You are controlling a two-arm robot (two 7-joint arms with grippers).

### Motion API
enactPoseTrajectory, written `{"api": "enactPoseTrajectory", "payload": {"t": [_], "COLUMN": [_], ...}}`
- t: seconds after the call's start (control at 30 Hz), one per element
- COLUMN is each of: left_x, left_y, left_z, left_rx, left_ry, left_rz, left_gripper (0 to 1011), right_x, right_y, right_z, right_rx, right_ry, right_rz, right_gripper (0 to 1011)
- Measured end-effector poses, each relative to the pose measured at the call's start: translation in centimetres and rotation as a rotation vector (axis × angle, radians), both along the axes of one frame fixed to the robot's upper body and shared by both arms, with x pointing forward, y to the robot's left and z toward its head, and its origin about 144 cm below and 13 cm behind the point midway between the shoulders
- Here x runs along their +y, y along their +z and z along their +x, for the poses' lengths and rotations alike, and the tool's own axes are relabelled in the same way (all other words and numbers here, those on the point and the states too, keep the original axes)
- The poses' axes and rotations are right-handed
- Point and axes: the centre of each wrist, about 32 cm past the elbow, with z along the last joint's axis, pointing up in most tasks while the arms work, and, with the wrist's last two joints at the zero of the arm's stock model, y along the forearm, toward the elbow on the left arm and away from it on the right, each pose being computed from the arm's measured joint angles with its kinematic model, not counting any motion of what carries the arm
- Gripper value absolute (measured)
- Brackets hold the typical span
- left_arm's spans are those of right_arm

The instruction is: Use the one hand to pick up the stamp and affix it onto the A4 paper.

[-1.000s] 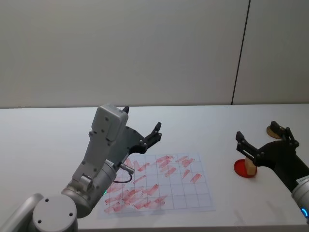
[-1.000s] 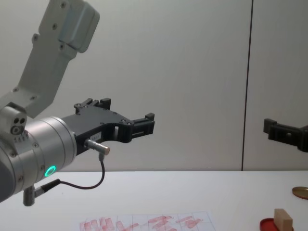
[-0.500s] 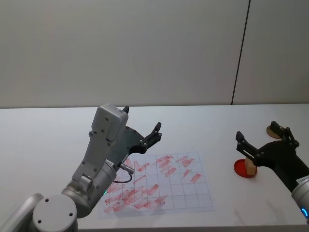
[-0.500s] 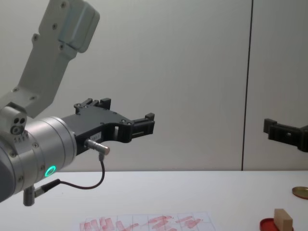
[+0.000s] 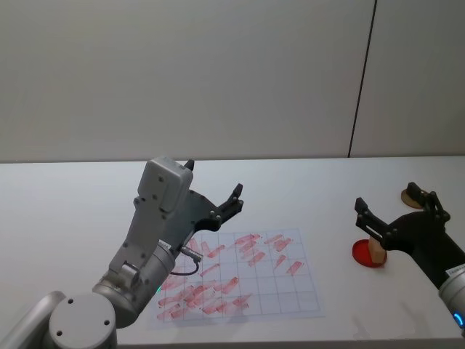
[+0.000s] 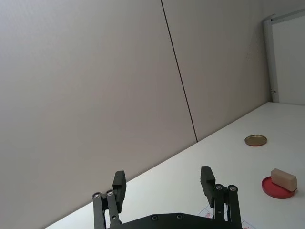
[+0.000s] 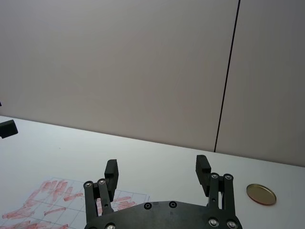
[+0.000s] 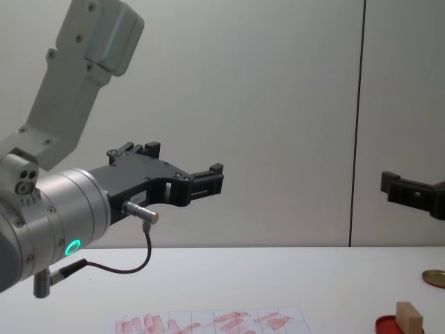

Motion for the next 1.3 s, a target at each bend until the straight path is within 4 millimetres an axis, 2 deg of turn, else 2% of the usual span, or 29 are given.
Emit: {"api": "enactPoseTrajectory", "payload": {"t": [0.47, 0.87, 1.3], "left_x": [0.0, 0.0, 0.0], "left_y": [0.0, 0.0, 0.0], "left_z": [0.0, 0.0, 0.0], "left_rx": [0.000, 0.000, 0.000], "left_ry": [0.000, 0.000, 0.000], "left_rz": [0.000, 0.000, 0.000], "left_gripper": [993, 993, 993], "right_x": [-0.1, -0.3, -0.5], "right_y": [0.0, -0.5, -1.9], "right_z": [0.4, 3.6, 6.8], "right_rx": [0.002, 0.065, 0.190], "right_ry": [-0.002, -0.039, -0.108], "right_rz": [-0.001, -0.013, -0.015], "right_gripper": [1001, 1001, 1001]}}
